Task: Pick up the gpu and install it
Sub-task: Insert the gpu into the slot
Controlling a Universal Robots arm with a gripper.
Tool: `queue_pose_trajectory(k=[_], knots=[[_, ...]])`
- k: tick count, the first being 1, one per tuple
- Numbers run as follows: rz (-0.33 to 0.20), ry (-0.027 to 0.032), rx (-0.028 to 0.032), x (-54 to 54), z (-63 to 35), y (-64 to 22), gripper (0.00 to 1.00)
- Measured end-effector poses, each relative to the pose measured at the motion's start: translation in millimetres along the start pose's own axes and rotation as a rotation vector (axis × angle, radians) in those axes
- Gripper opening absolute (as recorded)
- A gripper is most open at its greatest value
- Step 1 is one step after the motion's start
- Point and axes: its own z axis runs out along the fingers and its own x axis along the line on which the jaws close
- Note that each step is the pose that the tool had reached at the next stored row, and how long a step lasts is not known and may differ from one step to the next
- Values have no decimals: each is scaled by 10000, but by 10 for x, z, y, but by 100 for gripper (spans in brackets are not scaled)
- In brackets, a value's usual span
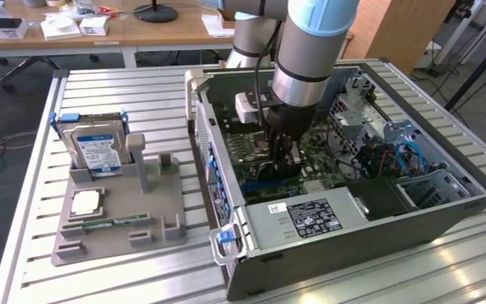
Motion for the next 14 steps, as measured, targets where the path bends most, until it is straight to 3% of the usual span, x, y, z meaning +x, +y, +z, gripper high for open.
queue_pose_trajectory(k=[14], knots=[[-1, 1, -1, 1, 12, 4, 26]])
